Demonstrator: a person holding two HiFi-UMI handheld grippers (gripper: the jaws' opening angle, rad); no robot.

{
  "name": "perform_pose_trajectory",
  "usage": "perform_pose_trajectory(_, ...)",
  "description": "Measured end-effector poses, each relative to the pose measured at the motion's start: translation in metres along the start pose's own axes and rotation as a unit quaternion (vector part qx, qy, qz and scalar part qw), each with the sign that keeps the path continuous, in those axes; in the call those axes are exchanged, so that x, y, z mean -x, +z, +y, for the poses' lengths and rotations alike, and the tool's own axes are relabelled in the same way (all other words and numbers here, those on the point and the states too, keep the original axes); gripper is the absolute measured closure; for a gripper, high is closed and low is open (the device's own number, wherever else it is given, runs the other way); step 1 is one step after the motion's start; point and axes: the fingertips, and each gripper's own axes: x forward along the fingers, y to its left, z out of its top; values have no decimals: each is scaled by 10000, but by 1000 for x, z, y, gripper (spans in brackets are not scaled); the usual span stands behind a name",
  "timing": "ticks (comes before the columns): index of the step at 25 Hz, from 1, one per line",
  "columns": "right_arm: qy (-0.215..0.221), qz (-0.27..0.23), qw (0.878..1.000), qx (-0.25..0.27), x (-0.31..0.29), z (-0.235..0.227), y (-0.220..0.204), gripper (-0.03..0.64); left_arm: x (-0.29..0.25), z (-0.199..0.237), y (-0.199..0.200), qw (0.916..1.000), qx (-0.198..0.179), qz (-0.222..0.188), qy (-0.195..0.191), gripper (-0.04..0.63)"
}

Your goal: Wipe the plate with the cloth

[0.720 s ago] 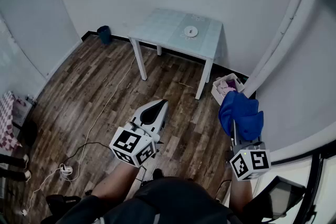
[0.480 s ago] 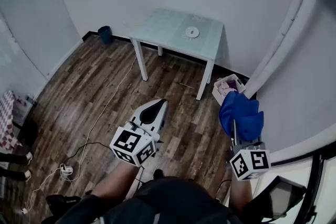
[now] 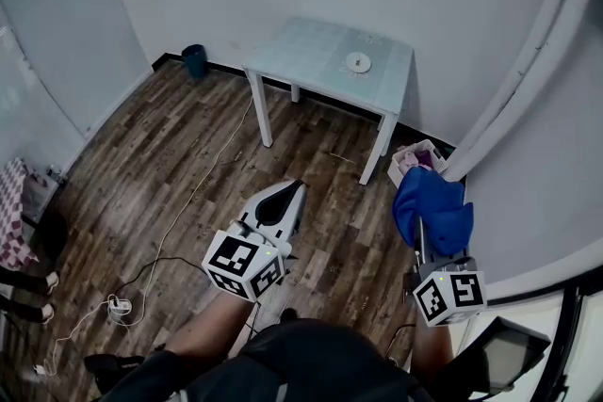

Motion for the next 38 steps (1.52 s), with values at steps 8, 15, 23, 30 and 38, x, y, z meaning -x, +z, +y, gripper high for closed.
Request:
perform_pose_trajectory(8,-83,70,9999,-50,-33,21,-11,548,-3,36,-5,9999,-27,-51,-142,586)
perform_pose_trajectory(15,-71,185,9998,-4,-72,-3,-17,548,-42,58,-12,9999,112,29,-99,586)
perform_pose_trajectory(23,100,56,9999,-83,-133,-58,-14,548,-118,76,-10,9999,125,77,29,586)
perform_pose_trajectory(30,335,82,9994,-98,-184,-113,-9,548,-189,83,-7,9997,147,124,147,586)
perform_pose_trajectory(38,567,71,9983,-139,-232,-161,-7,548,-249,97,-11,9986,162,242,446,586)
